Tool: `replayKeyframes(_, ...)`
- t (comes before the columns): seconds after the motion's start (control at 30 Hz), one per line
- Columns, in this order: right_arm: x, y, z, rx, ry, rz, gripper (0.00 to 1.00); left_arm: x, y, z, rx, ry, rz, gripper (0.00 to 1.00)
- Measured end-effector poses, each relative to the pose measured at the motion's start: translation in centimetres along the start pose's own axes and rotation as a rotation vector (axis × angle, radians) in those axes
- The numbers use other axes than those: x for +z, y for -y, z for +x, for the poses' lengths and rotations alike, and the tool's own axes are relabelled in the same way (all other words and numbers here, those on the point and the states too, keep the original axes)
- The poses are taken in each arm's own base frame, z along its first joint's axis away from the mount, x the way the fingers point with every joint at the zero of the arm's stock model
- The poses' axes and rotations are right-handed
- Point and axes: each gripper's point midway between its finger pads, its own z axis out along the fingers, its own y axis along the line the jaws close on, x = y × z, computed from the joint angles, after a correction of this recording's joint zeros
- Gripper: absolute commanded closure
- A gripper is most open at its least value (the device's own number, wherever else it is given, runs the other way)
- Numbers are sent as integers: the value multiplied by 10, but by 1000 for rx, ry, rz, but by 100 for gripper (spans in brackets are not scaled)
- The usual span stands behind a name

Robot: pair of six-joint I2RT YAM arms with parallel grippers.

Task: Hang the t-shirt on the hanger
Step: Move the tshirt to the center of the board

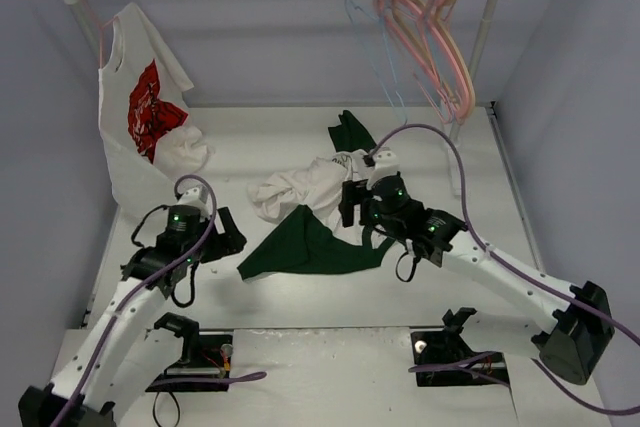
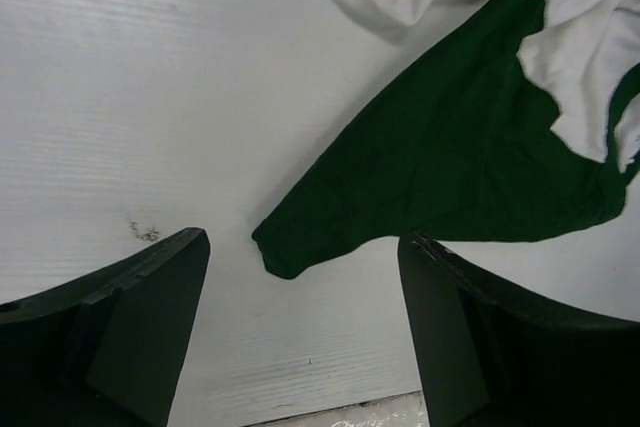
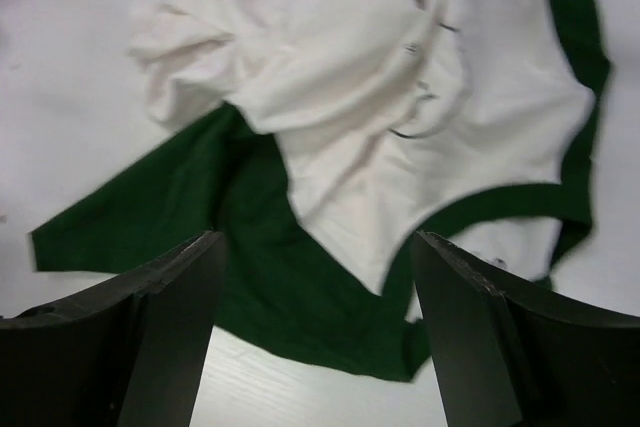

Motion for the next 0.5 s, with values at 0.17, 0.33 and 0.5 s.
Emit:
replayKeyframes(0.17, -7, 63, 28, 54, -56, 141, 24, 40, -2, 42, -14, -133, -46, 24)
replayKeyframes(0.33, -8, 87, 51, 81, -126, 192, 23, 73, 4, 55, -9, -158, -92, 27)
replayKeyframes(0.5, -8, 94, 53, 103, -135, 197, 23, 97, -6, 61, -39, -168, -168, 55)
